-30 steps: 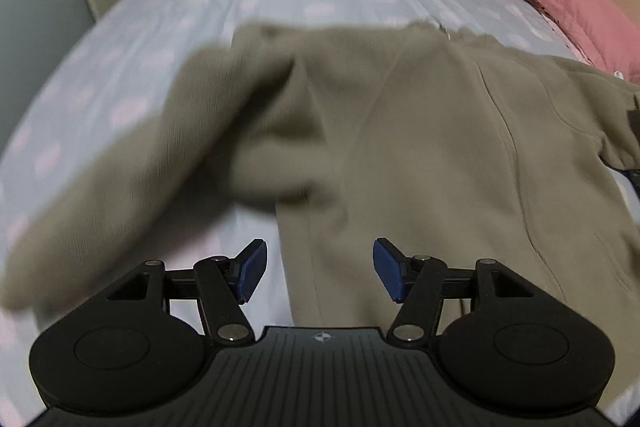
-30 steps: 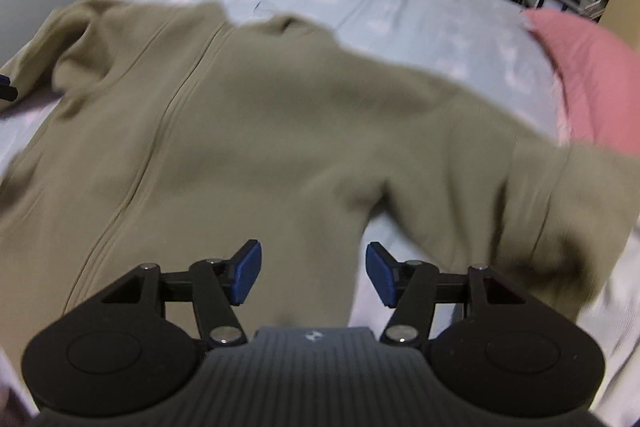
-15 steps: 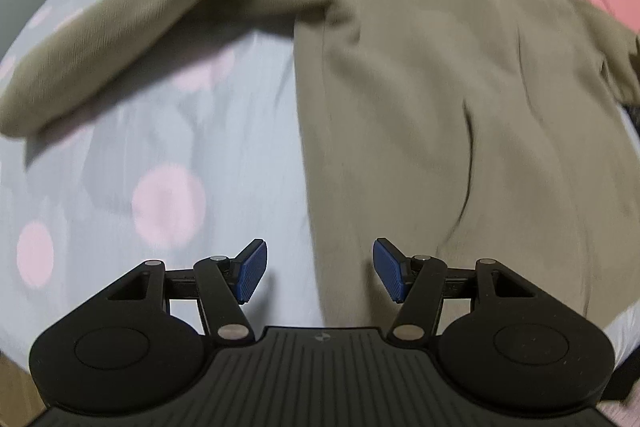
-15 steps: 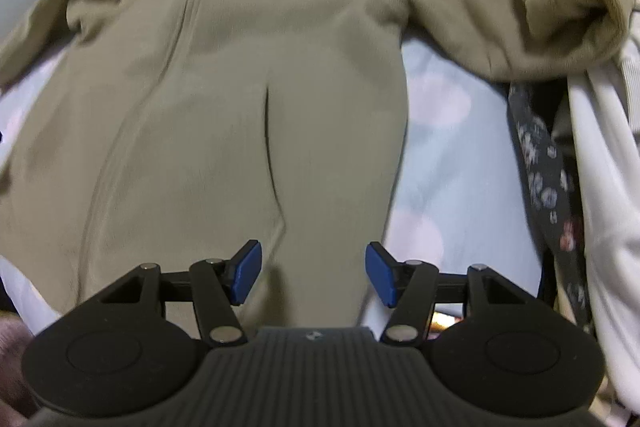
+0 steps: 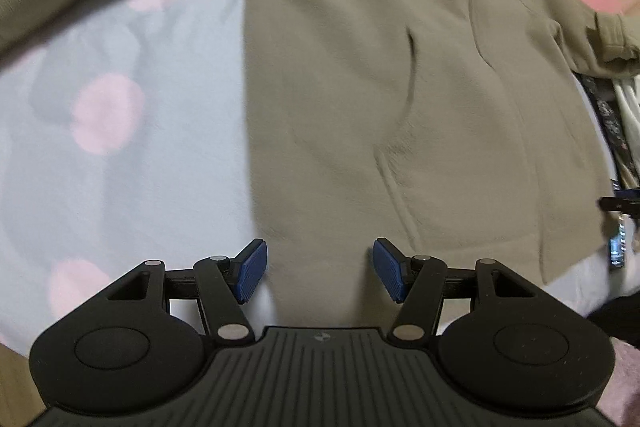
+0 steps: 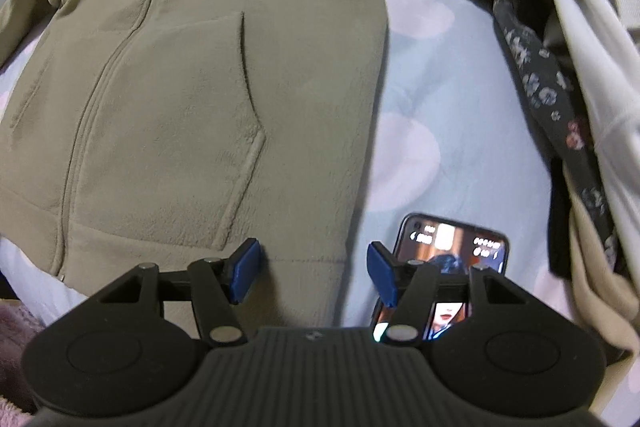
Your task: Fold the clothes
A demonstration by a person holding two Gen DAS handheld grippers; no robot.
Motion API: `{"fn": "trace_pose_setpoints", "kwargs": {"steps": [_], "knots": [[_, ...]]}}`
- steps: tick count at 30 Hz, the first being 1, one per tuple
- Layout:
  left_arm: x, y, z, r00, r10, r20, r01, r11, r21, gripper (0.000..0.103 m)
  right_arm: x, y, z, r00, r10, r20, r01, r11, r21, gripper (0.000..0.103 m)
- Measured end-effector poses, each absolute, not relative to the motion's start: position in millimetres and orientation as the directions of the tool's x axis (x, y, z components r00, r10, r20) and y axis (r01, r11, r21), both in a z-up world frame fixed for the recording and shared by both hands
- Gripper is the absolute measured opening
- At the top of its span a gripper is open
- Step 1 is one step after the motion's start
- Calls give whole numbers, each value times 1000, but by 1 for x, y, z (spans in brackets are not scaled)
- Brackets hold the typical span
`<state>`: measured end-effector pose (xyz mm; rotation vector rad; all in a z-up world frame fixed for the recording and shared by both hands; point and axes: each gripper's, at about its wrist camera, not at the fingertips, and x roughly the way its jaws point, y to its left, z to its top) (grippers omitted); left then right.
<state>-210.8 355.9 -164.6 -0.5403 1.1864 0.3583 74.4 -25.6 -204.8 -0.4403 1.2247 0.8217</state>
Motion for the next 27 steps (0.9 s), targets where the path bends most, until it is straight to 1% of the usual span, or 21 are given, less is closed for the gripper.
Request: {"fn": "trace_pose_setpoints", "kwargs": {"steps": [3,5,7,8,9,10,11,12,14,15,17,18,21,22,23,27], "knots": [[-205,346,-168,308,21,-951,-511,847,-147,61,74,-23,-209,66,308,-949,-737,656,162,62],[-205,344,-166,315,36,-948,-513,847,-138,59,73,-21,-209,52,309,-950,-734,656,173,56],[-207,342,-163,323,57,-945,-518,846,-126,39,71,-19,-207,49,312,-949,-739,650,175,50],[-206,340,-161,326,62,-943,-515,849,-122,35,68,-18,-205,58,315,-947,-746,644,168,43],[-205,337,-158,330,65,-942,-511,851,-120,28,66,-17,-202,64,322,-945,-752,637,166,40],[-205,336,-155,343,65,-937,-505,854,-126,22,63,-16,-198,71,333,-940,-759,630,166,34],[-205,335,-152,359,64,-931,-498,857,-133,20,61,-16,-194,75,349,-934,-762,624,172,28],[-208,337,-146,394,47,-918,-500,849,-171,17,61,-16,-188,73,373,-925,-761,620,190,27],[-221,353,-130,511,-21,-859,-529,780,-334,15,60,-16,-177,71,419,-905,-758,613,224,26],[-233,365,-124,559,-35,-829,-558,723,-407,14,59,-16,-174,71,433,-899,-755,613,235,26],[-258,390,-112,642,-42,-766,-603,590,-538,14,59,-14,-169,70,448,-891,-748,615,250,27],[-270,399,-111,648,-26,-761,-632,540,-556,13,59,-14,-169,65,452,-890,-745,616,258,28],[-288,412,-121,568,11,-823,-731,466,-498,13,58,-11,-169,30,472,-881,-742,601,296,37],[-286,412,-127,538,12,-843,-749,465,-472,13,58,-10,-169,13,483,-876,-740,593,316,42],[-283,411,-134,510,11,-860,-763,467,-446,13,58,-10,-169,-1,491,-871,-739,587,331,44],[-270,410,-157,408,14,-913,-805,476,-352,13,58,-14,-166,32,480,-877,-734,607,305,46]]}}
